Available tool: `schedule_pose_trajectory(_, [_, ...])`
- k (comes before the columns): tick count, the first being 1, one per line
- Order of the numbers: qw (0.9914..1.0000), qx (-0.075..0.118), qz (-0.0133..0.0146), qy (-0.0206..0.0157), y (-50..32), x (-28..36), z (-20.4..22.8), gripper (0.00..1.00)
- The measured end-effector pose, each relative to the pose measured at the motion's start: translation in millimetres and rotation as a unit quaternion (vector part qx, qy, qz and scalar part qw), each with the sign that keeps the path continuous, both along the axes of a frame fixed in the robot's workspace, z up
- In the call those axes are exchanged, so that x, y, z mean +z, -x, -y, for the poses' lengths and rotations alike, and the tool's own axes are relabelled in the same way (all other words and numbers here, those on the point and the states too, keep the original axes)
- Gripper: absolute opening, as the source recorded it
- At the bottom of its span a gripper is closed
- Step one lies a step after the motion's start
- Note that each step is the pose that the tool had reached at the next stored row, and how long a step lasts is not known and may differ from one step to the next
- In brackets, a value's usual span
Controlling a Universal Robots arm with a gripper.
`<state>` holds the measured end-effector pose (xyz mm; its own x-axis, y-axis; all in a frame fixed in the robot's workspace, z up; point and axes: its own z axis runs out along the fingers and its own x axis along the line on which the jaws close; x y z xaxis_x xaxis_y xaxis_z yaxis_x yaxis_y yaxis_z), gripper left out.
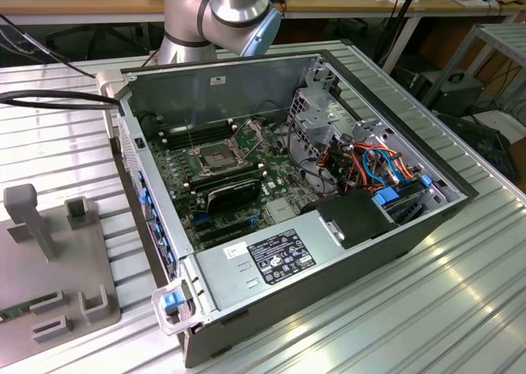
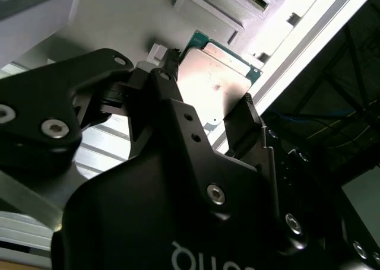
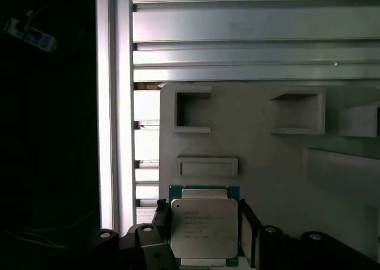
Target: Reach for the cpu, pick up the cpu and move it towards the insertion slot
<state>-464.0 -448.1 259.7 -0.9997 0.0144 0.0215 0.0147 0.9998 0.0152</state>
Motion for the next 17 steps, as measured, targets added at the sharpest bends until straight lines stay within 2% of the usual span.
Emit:
schedule_pose_trajectory(4, [1.00000, 0.000, -0.0008, 0.0000, 0.0, 7.1, 0.0, 0.55])
schedule_pose_trajectory(10, [1.00000, 0.000, -0.0008, 0.0000, 0.0, 7.4, 0.0, 0.55])
schedule_pose_trajectory(17, [1.00000, 0.000, -0.0011, -0.0010, 0.0, 14.9, 0.0, 0.55])
